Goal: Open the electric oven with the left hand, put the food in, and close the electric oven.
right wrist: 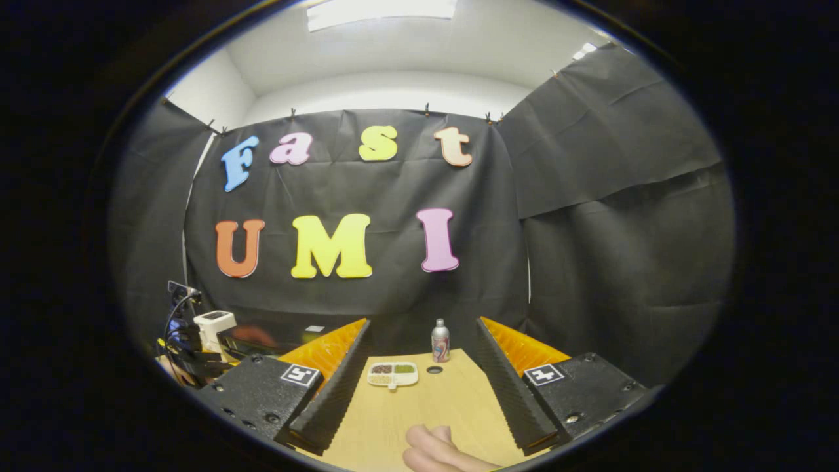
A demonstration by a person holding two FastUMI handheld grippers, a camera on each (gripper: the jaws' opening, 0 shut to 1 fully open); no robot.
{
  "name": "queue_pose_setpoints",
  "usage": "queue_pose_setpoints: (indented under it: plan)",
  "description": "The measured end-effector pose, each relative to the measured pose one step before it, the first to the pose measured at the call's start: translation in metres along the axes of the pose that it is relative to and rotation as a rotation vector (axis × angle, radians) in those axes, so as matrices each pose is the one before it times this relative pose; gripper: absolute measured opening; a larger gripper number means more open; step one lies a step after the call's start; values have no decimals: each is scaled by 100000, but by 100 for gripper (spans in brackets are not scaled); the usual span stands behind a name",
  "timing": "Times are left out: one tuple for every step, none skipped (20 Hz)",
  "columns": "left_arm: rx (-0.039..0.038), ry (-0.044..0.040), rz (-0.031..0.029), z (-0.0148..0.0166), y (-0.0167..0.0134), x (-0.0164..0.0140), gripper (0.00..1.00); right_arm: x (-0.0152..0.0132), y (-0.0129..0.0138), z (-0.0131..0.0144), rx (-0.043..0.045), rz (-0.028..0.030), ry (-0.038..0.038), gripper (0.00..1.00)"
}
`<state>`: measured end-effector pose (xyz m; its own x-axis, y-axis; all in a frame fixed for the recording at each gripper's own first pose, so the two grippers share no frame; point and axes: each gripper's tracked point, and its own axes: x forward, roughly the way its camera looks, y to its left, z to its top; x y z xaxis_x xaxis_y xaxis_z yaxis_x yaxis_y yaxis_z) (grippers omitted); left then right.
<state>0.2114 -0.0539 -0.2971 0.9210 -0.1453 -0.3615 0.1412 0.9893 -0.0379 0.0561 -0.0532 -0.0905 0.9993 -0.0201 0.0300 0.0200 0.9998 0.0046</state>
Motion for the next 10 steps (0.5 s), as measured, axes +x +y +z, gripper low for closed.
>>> queue_pose_setpoints:
  plan:
    - [-1125,-1030,-66,300,14,-472,98,-594,179,191,-162,958,-14,96]
    - [-1098,-1144,352,156,33,-464,98,-472,-75,85,-85,609,-320,96]
    - [-437,-1130,-127,170,-39,-814,98,-572,-54,272,-24,242,-653,96]
    - [419,-1282,4,337,-255,-1021,98,-592,-217,149,316,37,-667,96]
    - [791,-2121,462,441,-67,-1040,98,-635,-106,145,915,302,-430,96]
    - [781,-2066,74,457,-286,-1266,98,-671,-63,-147,1328,406,191,96]
    - [850,-1717,-339,400,-308,-1213,98,-787,-60,-169,1179,500,406,96]
    - [700,-1956,343,599,-300,-1435,98,-609,-224,-258,940,146,437,96]
    - [548,-1741,767,637,0,-1470,97,-826,-333,-163,282,-330,452,96]
    - [545,-1664,205,659,-340,-1625,97,-903,-438,-49,30,-728,4,96]
